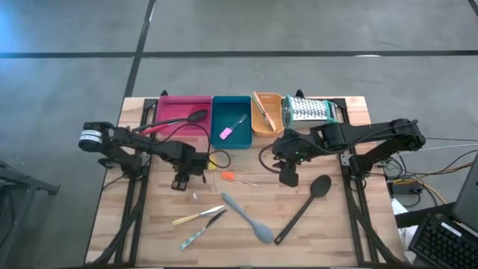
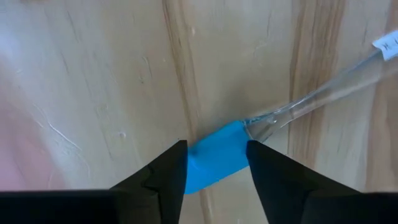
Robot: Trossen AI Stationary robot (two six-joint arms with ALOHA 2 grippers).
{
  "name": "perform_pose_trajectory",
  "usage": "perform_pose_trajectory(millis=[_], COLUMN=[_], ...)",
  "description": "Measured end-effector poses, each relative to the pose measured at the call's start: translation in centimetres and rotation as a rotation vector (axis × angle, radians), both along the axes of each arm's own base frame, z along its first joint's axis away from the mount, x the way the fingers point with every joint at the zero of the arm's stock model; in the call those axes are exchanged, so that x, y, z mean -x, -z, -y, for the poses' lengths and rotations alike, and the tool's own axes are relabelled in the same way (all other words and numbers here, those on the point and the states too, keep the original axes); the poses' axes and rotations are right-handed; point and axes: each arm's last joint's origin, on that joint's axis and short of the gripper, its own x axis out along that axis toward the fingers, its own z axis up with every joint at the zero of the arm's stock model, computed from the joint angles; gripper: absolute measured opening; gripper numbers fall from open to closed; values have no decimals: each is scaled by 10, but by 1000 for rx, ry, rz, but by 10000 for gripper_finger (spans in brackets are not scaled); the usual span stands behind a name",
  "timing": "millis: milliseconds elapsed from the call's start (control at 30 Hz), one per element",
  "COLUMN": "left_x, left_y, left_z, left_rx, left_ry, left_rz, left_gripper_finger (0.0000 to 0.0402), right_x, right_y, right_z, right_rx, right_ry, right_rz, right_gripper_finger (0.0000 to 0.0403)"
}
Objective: Pick & Place Kitchen Items
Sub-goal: Put the blue spatula into the blue bin
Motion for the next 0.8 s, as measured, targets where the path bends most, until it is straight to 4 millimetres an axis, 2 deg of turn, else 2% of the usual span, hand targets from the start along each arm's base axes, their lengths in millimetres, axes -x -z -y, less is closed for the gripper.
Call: perform_pose_trajectory(millis=[167, 467, 800], left_x=[2, 4, -6], left_y=[0, -1, 30], left_z=[1, 1, 0], left_rx=[18, 34, 4], left_ry=[-7, 83, 119], left_rz=[-23, -65, -160], left_gripper_finger=[203, 204, 204], right_x=[1, 1, 1], right_y=[1, 1, 1], right_z=[0, 0, 0], right_rx=[0, 1, 2], right_ry=[1, 0, -2], right_rz=[-8, -14, -14], right_gripper_finger=[106, 93, 76])
